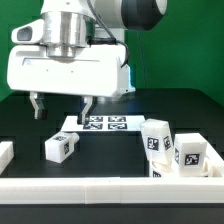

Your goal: Assemble stool

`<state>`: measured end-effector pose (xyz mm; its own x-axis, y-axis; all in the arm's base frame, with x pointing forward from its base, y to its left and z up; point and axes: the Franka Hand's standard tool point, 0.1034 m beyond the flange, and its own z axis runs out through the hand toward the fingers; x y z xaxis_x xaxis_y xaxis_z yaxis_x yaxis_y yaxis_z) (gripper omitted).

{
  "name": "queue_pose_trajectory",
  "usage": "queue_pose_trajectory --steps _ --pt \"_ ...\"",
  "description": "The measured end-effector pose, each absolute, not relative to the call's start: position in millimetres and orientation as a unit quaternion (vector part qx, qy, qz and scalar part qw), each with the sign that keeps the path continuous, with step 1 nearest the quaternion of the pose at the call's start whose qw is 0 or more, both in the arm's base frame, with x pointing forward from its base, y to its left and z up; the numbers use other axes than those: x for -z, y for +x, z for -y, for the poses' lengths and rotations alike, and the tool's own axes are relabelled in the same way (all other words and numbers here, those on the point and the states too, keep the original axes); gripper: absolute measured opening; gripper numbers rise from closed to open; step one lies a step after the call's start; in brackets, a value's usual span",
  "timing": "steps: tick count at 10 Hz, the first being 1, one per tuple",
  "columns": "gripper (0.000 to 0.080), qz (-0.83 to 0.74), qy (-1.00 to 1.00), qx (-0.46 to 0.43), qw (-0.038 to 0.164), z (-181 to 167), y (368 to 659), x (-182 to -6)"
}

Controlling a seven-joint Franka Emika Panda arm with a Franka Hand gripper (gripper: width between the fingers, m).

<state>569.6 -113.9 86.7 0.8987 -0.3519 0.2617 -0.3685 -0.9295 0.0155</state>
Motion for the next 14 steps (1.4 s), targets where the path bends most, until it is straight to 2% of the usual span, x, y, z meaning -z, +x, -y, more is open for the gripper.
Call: queue_pose_trajectory --steps 3,5,6,8,11,13,14 --pt "0.0648 0.225 0.967 -0.116 0.028 159.2 544.6 -75.2" --pt "0.0648 0.231 0.968 -0.096 0.016 159.8 541.7 -72.2" --pt "0.0648 0.231 0.968 -0.097 0.017 159.7 542.1 -72.3" --pt "0.0648 0.234 0.972 -0.017 -0.021 150.9 535.6 -69.3" --pt "0.0648 0.236 0.967 0.075 -0.057 147.5 532.1 -69.3" --pt "0.0648 0.235 0.962 0.122 -0.068 147.4 532.9 -66.2" --pt "0.0648 0.24 0.954 0.159 -0.082 143.8 527.0 -66.5"
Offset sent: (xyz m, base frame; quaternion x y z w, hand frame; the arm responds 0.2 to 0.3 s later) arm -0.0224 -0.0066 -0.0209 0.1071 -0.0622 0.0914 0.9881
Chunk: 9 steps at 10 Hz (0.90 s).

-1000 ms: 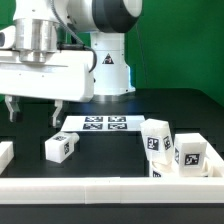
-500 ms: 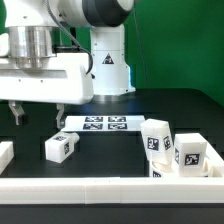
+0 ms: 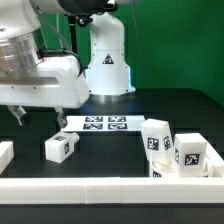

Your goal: Assemble stool

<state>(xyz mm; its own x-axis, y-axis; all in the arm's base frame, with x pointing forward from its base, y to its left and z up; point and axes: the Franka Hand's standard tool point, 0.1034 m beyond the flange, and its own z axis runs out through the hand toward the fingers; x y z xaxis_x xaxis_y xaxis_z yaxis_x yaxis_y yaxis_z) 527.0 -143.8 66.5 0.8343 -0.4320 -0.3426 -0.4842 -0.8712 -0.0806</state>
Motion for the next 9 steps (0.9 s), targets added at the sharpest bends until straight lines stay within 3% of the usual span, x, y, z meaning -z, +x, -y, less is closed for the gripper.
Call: queue_pose_trajectory --steps 2,5,7,9 --pt "0.0648 -0.237 -0.935 -0.24 0.104 146.5 520.4 -66.4" --pt "0.0648 -0.236 -0.916 -0.301 0.119 149.8 514.4 -60.8" --pt "0.0648 -0.239 -0.915 -0.306 0.113 146.2 512.4 -39.4" --pt "0.0648 -0.244 -0.916 -0.301 0.108 135.8 518.2 -31.0"
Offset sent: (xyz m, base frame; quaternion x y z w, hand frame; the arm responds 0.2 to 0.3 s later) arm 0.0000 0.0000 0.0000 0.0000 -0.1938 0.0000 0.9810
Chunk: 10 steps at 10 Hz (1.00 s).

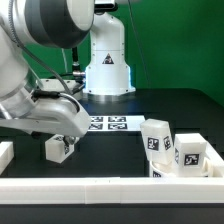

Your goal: Assemble stool

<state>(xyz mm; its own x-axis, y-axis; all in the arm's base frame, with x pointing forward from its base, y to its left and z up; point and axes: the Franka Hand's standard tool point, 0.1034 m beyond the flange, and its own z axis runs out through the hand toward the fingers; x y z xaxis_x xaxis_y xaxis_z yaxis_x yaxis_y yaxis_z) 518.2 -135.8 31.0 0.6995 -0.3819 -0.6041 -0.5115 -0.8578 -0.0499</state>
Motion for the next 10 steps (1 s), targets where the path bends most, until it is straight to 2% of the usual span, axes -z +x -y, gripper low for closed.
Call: queue_pose_trajectory --steps 2,5,7,10 --pt "0.0648 -0.241 -0.92 -0.292 0.105 136.4 533.5 -34.2" --pt "0.0648 -0.244 -0.915 -0.304 0.109 138.1 526.9 -32.7" --pt "0.0648 -0.248 -0.887 -0.37 0.125 136.4 514.0 -33.5" --pt "0.0648 -0.247 -0.845 -0.455 0.137 146.4 511.9 -28.2"
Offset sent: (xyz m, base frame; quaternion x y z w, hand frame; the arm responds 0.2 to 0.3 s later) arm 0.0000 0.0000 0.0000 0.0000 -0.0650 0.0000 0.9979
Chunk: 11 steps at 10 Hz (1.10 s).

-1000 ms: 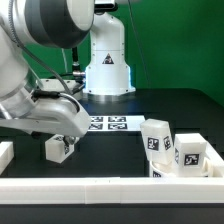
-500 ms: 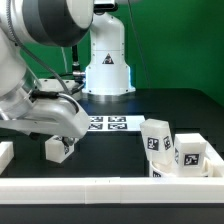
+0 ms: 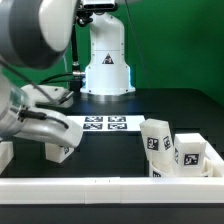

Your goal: Assemble stool

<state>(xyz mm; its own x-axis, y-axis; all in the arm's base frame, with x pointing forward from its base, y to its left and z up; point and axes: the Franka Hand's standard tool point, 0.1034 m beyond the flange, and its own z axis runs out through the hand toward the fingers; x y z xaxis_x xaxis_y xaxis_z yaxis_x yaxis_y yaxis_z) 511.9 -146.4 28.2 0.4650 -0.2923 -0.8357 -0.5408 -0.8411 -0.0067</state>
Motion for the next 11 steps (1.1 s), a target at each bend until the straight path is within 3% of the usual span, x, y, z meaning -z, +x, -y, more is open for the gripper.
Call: queue_pose_trajectory --steps 2,5,11 --pt "0.0648 -0.247 -0.829 -0.482 0.14 148.6 514.2 -25.0" --pt "0.0648 -0.242 -0.844 -0.46 0.135 134.9 524.5 -35.3" --pt "0.0648 -0.254 -0.864 -0.419 0.118 144.5 533.0 -14.5"
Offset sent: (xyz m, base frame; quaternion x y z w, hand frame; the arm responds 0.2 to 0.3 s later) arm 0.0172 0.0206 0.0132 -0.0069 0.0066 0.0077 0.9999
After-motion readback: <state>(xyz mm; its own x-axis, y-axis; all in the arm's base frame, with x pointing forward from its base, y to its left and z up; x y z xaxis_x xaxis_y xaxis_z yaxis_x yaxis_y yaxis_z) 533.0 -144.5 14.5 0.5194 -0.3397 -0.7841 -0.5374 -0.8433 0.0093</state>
